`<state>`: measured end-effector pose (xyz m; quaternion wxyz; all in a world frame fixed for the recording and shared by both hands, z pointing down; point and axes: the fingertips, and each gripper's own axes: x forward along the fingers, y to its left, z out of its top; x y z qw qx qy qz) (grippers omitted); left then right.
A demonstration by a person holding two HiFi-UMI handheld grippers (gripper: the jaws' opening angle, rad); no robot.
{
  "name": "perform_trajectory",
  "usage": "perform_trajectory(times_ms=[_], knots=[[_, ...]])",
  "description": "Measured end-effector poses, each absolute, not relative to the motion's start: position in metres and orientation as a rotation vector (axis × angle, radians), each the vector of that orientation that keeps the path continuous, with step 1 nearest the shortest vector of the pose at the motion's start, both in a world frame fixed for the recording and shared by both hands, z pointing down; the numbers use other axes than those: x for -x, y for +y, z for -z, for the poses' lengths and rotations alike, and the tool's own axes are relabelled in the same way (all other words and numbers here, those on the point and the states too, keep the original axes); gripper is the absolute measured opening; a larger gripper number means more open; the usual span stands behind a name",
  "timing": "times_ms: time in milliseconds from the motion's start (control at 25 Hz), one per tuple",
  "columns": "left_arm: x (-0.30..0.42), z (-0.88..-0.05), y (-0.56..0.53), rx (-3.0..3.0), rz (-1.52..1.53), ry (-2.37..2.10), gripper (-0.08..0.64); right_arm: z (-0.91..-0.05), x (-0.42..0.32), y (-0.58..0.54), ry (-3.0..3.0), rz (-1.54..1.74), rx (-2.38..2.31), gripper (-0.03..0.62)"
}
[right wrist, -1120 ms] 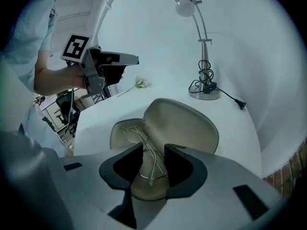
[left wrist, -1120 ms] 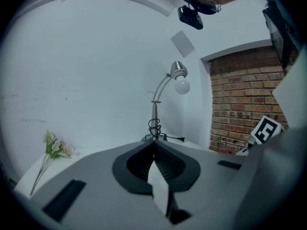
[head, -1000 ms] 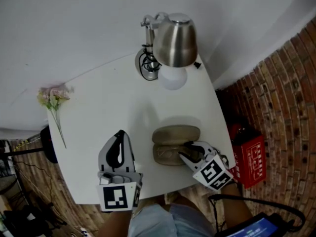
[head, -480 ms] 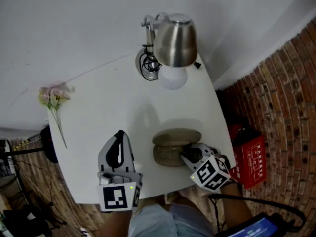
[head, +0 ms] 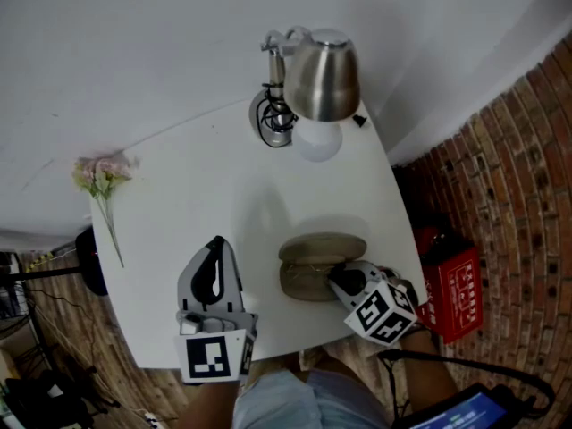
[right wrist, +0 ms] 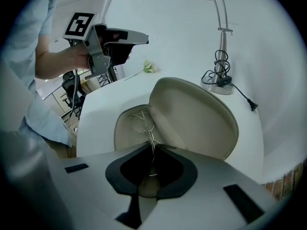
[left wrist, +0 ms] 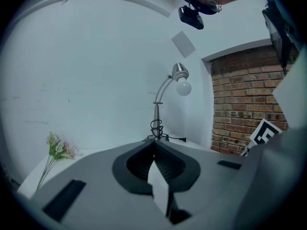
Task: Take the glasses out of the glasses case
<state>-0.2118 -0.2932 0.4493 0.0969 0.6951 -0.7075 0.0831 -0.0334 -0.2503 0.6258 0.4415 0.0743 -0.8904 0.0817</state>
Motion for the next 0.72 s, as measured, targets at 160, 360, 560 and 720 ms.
perform_trajectory(times_ms=[160, 360, 560, 720], knots=[[0.214, -0.455, -0.287, -2.041, -0.258, -2.091, 0.006, -0.626, 0.033, -0.251, -2.217, -0.193, -0.194, 0.038], [0.218, -0.45, -0.289, -2.024, -0.275, -2.117, 0.006, -0.624, 0.032, -0.253, -2.226, -0.177, -0.211, 0.035], [0.215, -0.449, -0.286, -2.035, -0.255, -2.109, 0.006, -0.616, 0.033, -0.258, -2.255, -0.159, -0.252, 0.034], [0.215, -0.444, -0.287, -2.043, -0.28, -2.118, 0.006, -0.609, 0.033, -0.267, -2.272, -0.128, -0.288, 0.032]])
